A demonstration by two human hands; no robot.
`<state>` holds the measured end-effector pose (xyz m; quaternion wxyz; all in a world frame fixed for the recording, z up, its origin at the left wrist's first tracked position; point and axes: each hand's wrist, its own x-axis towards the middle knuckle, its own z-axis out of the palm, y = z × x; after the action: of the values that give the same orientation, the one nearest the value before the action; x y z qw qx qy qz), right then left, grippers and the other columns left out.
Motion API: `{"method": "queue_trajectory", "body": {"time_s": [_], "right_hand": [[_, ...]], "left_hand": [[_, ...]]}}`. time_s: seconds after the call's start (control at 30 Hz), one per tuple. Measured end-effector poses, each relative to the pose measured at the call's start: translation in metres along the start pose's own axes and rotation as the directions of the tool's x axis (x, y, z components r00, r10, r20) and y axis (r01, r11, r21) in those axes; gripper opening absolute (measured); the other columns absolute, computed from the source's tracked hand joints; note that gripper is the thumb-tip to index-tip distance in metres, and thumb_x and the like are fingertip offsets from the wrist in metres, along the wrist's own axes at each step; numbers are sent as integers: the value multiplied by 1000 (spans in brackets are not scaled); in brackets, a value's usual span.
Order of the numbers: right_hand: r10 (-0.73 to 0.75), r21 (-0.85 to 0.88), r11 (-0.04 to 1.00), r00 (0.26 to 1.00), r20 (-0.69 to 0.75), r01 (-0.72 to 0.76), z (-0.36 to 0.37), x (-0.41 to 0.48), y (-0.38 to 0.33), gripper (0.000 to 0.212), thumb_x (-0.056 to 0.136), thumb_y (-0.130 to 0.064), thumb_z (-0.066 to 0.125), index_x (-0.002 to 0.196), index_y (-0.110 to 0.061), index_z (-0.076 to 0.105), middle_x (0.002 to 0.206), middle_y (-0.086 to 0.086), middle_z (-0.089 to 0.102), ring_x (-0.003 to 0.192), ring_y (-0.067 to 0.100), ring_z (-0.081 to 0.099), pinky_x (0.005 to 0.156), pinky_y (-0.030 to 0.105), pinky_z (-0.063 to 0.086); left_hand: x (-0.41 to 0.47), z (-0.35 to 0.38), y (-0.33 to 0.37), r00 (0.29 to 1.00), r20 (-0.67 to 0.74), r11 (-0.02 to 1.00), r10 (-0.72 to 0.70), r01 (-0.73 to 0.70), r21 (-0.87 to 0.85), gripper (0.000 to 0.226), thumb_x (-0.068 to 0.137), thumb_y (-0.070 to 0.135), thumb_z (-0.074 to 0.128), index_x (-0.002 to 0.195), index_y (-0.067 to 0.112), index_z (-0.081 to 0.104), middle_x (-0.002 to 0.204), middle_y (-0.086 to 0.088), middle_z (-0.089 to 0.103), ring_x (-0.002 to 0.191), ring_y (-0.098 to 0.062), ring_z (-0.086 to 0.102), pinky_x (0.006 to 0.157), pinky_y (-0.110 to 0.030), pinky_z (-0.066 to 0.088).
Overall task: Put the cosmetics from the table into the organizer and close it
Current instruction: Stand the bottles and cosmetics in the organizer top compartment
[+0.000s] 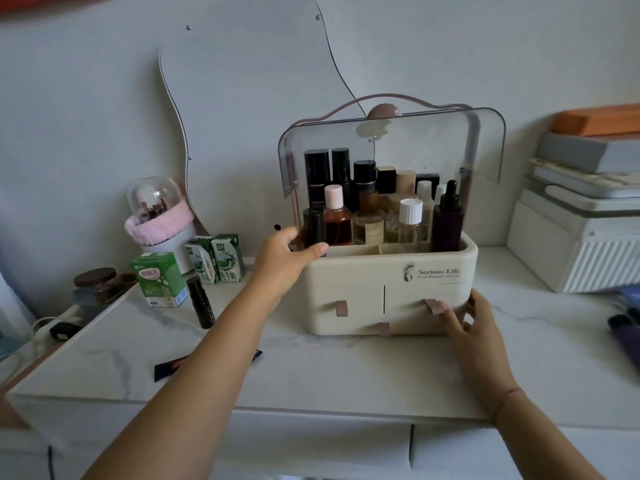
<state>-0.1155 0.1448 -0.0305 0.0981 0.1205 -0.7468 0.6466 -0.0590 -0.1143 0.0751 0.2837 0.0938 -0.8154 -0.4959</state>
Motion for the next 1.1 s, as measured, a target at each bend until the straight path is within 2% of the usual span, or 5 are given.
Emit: {"method": "queue_trajectory", "body": {"time_s": [0.2,0.6,0.8,1.0,1.1], "right_hand": [[7,12,1000,1000,-8,-7,0,0,0,53,82,-44,64,128,-30,43,119,-9,54,111,21,56,87,35,48],[-26,57,998,1000,17,25,-3,-1,3,38,94,-29,51,131,-29,43,125,-8,53,119,14,49,91,29,39],[-115,122,986,993,-6,115,-5,16,-12,63,87,-55,49,140,-23,33,141,0,45,129,15,44,105,48,38],[-87,226,972,994,60,71,4,26,-6,58,78,-52,55,128,-24,44,115,-1,61,99,13,62,68,25,57],[-73,190,980,995,61,60,4,28,4,57,77,-57,54,122,-22,48,105,-5,64,96,18,63,74,35,55]], "left_hand": [[0,-2,-1,1000,-2,1000,-1,1,32,11,79,38,70,87,32,66,97,-1,71,93,-29,62,78,-37,49],[-6,-16,-20,999,22,999,46,-45,-30,21,80,45,67,99,48,61,108,23,63,110,0,54,92,-30,42],[-17,-55,-37,979,-175,994,103,-107,-10,23,84,37,65,107,35,63,104,19,65,95,14,56,82,-7,41],[-19,-100,-63,896,-443,999,37,-45,-7,14,83,29,67,96,34,66,98,16,66,96,1,59,74,-13,41],[-21,-114,-84,840,-543,999,21,1,39,22,79,35,70,99,35,61,109,10,61,99,-8,56,72,-17,39]]}}
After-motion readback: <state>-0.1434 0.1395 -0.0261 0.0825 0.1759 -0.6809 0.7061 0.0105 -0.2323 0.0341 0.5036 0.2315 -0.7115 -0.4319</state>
